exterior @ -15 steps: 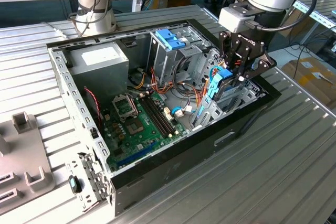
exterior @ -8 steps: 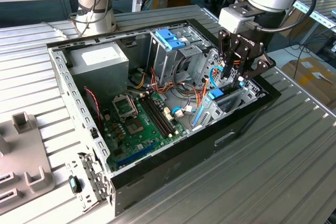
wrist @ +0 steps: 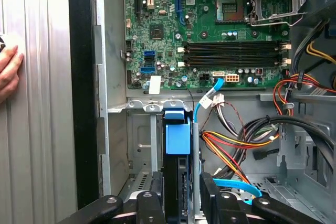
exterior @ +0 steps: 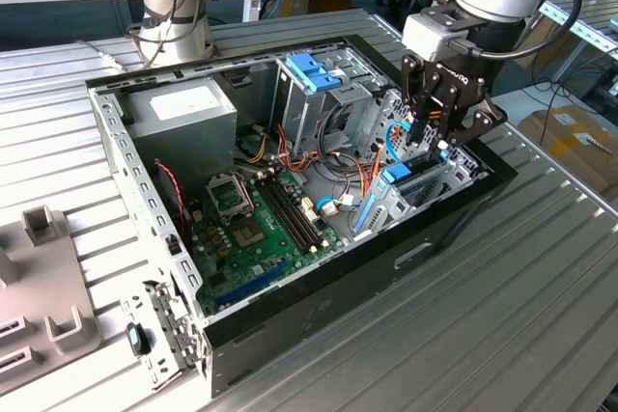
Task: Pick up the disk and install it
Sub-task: 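Insert the first disk wire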
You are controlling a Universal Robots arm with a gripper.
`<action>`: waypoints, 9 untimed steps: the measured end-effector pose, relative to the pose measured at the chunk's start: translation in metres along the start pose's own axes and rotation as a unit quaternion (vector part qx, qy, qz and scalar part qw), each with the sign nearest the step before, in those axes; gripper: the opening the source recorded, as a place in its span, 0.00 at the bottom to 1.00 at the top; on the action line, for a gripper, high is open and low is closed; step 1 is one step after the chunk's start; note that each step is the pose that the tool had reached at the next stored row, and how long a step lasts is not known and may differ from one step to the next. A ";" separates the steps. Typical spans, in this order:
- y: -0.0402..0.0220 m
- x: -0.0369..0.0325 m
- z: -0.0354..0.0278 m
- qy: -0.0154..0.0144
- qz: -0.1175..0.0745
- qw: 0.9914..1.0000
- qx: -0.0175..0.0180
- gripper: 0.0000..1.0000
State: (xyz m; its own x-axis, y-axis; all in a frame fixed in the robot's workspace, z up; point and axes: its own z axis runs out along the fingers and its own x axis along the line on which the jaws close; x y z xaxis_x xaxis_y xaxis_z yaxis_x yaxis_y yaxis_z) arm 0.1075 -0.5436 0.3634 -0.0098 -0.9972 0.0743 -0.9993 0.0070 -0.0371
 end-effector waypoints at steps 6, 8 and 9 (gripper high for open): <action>-0.0009 0.0000 -0.0002 0.000 0.000 1.000 0.000 0.42; -0.0014 0.0000 -0.0002 0.000 0.000 1.000 0.000 0.42; -0.0015 0.0000 -0.0009 0.000 0.000 1.000 0.000 0.42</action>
State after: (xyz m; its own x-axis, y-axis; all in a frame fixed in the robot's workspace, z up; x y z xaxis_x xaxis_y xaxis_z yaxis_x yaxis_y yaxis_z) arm 0.1090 -0.5436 0.3644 -0.0098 -0.9972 0.0745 -0.9993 0.0070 -0.0370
